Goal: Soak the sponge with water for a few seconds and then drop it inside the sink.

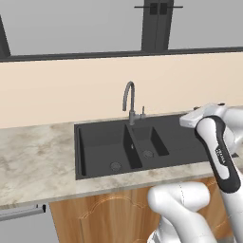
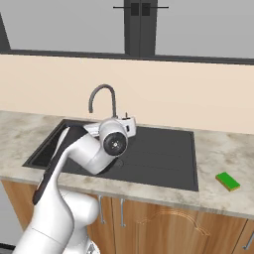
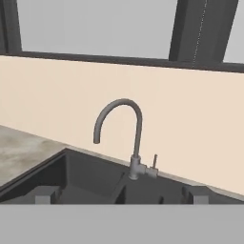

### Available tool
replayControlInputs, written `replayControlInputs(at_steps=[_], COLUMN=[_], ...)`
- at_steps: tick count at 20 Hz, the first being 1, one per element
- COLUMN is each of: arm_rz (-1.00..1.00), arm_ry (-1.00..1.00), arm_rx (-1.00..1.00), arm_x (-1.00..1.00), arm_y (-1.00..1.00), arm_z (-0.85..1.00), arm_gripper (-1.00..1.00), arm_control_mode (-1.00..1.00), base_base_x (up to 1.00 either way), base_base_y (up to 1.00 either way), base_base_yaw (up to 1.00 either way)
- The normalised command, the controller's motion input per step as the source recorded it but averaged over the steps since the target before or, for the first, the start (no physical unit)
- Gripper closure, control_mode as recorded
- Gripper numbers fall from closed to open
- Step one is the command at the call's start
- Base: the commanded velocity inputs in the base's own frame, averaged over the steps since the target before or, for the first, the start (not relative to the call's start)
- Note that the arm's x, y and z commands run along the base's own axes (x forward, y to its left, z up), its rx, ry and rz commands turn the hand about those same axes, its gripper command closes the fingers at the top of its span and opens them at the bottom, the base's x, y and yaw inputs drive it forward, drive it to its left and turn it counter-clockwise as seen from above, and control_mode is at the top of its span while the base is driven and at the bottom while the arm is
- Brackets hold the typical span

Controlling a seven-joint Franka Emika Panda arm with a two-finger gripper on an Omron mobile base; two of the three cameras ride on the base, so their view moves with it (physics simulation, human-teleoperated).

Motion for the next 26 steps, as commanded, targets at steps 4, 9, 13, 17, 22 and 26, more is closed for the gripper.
replayControlInputs(at_steps=[4, 9, 13, 17, 22, 26], arm_rz=[0.07, 0.06, 0.01, 0.01, 0.01, 0.01], arm_ry=[-0.05, -0.02, 0.0, 0.0, 0.0, 0.0], arm_rx=[0.06, 0.06, 0.0, 0.0, 0.0, 0.0], arm_x=[0.17, 0.19, 0.13, 0.23, 0.29, 0.19], arm_y=[0.0, 0.0, 0.0, 0.0, 0.0, 0.01], arm_z=[-0.32, -0.23, 0.0, 0.0, 0.0, -0.06], arm_gripper=[-1.0, -1.0, -1.0, -1.0, -1.0, -1.0], arm_control_mode=[-1.0, -1.0, -1.0, -1.0, -1.0, -1.0], base_base_x=[0.0, 0.0, 0.0, 0.0, 0.0, 0.0], base_base_y=[0.0, 0.0, 0.0, 0.0, 0.0, 0.0], base_base_yaw=[0.0, 0.0, 0.0, 0.0, 0.0, 0.0])
